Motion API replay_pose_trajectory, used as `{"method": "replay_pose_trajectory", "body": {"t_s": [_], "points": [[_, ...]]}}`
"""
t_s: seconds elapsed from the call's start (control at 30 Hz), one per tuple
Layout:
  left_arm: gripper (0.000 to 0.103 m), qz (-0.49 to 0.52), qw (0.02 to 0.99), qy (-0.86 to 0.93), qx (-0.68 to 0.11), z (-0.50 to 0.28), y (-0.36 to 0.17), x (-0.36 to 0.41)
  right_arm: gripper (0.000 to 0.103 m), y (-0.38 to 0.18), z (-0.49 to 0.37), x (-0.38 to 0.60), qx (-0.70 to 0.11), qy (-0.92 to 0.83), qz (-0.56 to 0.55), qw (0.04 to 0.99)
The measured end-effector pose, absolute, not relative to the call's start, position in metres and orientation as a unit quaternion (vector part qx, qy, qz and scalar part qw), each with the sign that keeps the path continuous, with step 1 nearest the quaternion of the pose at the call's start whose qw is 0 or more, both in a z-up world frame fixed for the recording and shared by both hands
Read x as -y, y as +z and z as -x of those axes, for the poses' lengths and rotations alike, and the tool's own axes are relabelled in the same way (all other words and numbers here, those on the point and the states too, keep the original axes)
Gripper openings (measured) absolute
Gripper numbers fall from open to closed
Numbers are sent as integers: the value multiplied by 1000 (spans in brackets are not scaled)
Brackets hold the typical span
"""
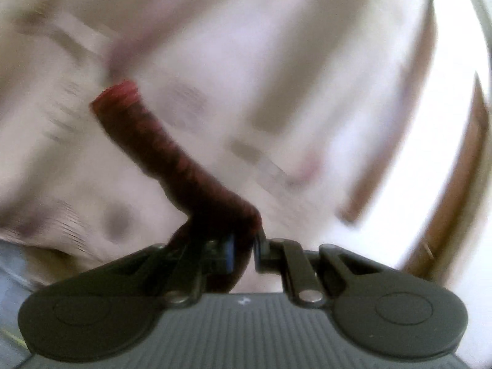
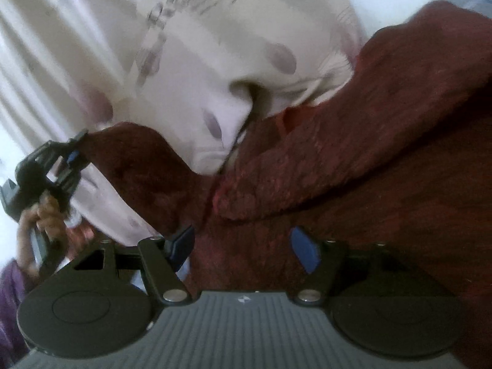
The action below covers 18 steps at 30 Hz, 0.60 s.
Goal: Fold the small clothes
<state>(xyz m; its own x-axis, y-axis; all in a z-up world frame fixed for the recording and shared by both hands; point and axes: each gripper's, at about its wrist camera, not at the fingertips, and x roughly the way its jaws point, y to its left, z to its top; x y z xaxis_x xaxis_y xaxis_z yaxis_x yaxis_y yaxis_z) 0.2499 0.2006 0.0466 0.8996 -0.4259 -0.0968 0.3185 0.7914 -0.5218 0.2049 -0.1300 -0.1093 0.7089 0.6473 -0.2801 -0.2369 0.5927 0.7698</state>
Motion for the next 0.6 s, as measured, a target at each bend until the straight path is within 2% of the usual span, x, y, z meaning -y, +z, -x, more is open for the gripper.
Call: {"method": "replay_pose_trajectory", "body": {"t_s": [0.2, 0.43, 0.47, 0.53, 0.6], "points": [[12, 230, 919, -279, -160, -267, 6, -92, 73, -97, -193, 191, -240, 231, -425, 842], [14, 178, 896, -316, -256, -281, -67, -12, 75, -101, -186, 259, -216, 187, -452, 845], [19, 171, 893, -316, -270, -281, -75, -5, 75, -103, -185, 265, -216, 183, -456, 844], [36, 160, 889, -316, -292, -277, -86, 4, 75, -107, -187, 276, -217, 176, -463, 841], [70, 169, 887, -310, -298, -272, -88, -3, 76, -109, -190, 285, -222, 174, -464, 840]]}}
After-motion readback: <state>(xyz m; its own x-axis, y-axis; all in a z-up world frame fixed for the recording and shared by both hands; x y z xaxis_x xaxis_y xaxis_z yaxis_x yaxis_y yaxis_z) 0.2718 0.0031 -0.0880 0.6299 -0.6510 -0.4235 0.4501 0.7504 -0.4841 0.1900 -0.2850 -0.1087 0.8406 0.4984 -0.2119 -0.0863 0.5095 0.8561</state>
